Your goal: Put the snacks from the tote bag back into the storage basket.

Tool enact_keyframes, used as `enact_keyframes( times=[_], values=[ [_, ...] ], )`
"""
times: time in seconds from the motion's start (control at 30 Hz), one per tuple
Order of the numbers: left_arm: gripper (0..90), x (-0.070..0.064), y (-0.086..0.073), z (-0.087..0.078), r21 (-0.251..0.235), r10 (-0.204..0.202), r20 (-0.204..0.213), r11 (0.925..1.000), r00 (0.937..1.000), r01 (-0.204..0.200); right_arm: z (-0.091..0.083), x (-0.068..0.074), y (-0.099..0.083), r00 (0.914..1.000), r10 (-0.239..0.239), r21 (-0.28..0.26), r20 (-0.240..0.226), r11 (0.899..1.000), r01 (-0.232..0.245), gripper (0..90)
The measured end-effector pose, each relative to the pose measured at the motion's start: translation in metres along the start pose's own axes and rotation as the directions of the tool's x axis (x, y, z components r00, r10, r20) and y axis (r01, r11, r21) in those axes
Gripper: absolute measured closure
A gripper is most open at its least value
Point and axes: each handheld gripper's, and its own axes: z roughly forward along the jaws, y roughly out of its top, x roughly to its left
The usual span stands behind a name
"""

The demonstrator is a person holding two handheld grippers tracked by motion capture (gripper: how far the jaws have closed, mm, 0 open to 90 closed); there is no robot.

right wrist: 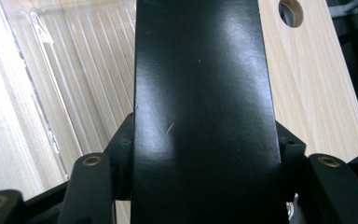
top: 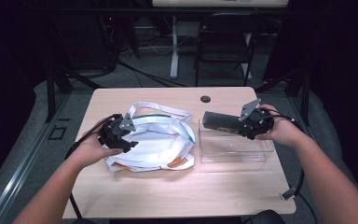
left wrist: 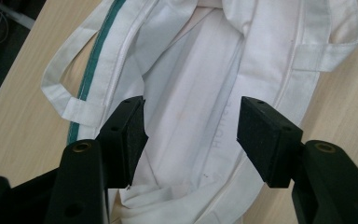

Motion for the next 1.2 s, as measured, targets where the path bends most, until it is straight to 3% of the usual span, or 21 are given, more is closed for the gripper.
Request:
enact_keyframes(
  times=[1.2],
  values=[
    [41.7,0.000,-0.002,0.004,0.012,0.012,-0.007,0.9999,0.9999,-0.012,0.039,0.006,-0.006,0.9993,-0.028,0.060,-0.025,0.998,0.030,42.0]
  ],
)
